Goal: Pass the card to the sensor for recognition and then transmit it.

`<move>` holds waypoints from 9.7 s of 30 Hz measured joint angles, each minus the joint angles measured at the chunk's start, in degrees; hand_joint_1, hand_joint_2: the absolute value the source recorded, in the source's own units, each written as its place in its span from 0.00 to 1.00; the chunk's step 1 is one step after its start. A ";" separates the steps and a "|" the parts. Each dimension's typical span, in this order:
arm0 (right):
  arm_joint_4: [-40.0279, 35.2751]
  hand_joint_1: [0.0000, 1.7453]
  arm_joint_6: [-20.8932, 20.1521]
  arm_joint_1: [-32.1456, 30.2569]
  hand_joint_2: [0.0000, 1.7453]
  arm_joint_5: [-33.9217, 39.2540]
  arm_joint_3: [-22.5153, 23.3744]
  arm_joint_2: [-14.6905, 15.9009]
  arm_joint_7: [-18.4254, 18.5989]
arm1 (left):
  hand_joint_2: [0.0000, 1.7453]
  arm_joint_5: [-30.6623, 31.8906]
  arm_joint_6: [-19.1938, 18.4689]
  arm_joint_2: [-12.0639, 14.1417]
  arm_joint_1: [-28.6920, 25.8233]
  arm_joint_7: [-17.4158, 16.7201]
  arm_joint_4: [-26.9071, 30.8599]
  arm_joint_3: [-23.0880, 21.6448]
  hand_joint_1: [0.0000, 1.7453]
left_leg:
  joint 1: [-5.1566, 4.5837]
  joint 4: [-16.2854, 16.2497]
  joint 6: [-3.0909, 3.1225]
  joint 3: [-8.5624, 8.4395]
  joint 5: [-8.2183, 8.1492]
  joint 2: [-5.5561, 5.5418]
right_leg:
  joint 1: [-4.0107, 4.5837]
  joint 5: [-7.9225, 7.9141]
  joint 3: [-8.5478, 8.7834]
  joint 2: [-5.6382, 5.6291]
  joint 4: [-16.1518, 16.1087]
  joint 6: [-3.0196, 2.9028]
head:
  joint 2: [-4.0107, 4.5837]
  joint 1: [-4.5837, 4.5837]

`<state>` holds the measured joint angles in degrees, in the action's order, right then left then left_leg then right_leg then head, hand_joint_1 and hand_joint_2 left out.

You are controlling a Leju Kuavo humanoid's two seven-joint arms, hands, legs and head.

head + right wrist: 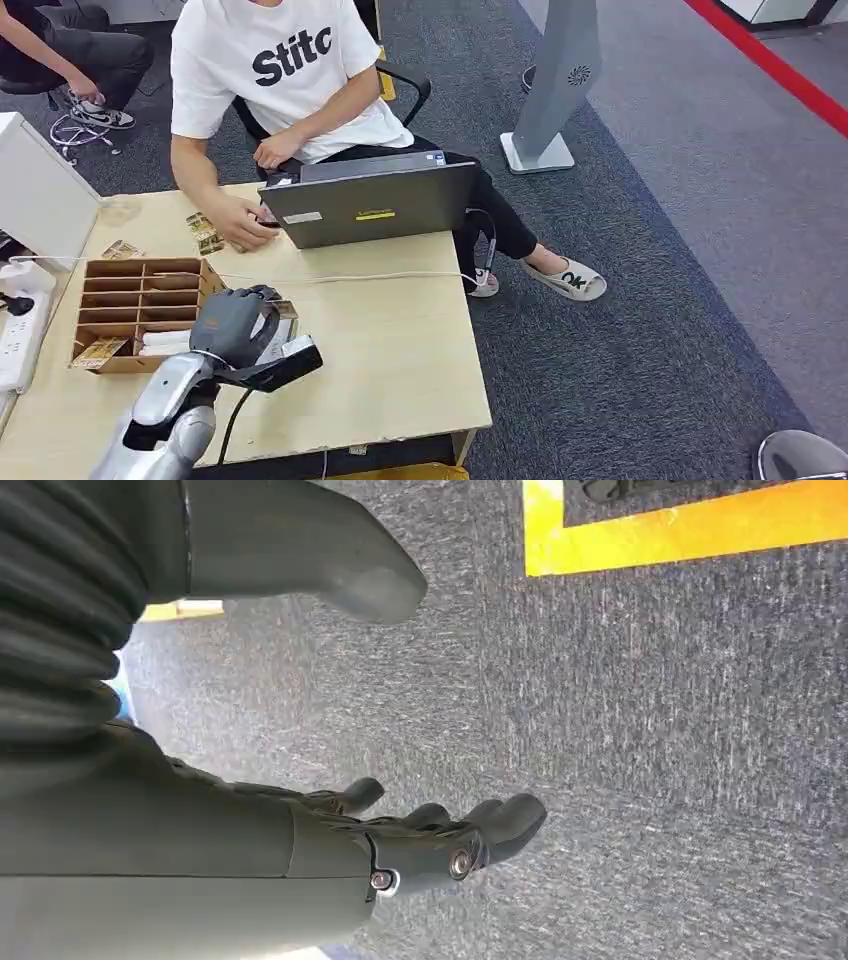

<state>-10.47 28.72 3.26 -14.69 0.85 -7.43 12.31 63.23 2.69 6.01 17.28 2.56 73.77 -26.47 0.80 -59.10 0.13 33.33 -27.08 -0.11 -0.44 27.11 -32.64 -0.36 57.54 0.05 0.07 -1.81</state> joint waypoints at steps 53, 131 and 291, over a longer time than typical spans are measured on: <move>0.02 0.00 0.22 -0.29 1.00 -5.09 0.17 0.00 1.25 | 1.00 2.73 8.00 2.60 -2.86 -1.33 -10.56 4.86 1.00 | 0.01 0.03 -0.02 -0.14 0.07 -0.04 | -0.01 -0.02 0.14 0.07 0.00 -0.02 | 0.00 0.00; 0.02 0.00 -0.50 -0.72 1.00 -10.95 2.78 -0.28 2.71 | 1.00 -5.64 -5.18 12.20 -4.37 -0.52 21.75 18.62 0.00 | 0.13 0.02 -0.15 0.43 0.33 0.12 | 0.07 -0.29 -0.49 -0.12 0.05 -0.17 | 0.00 0.04; 0.02 0.00 -1.55 -0.70 1.00 -25.55 4.07 -0.48 4.94 | 1.00 0.54 2.81 11.06 24.39 -5.67 -6.05 16.85 1.00 | 0.17 0.01 -0.23 0.47 0.42 0.08 | 0.09 -0.42 -0.55 -0.14 0.11 -0.25 | 0.00 0.02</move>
<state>-10.45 27.17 2.55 -40.24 4.92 -7.91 17.25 63.77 5.50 17.07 41.67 -3.12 67.71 -9.62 0.97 -59.10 -0.09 33.80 -26.66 -0.02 -0.35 26.69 -33.19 -0.49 57.64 -0.19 0.07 -1.79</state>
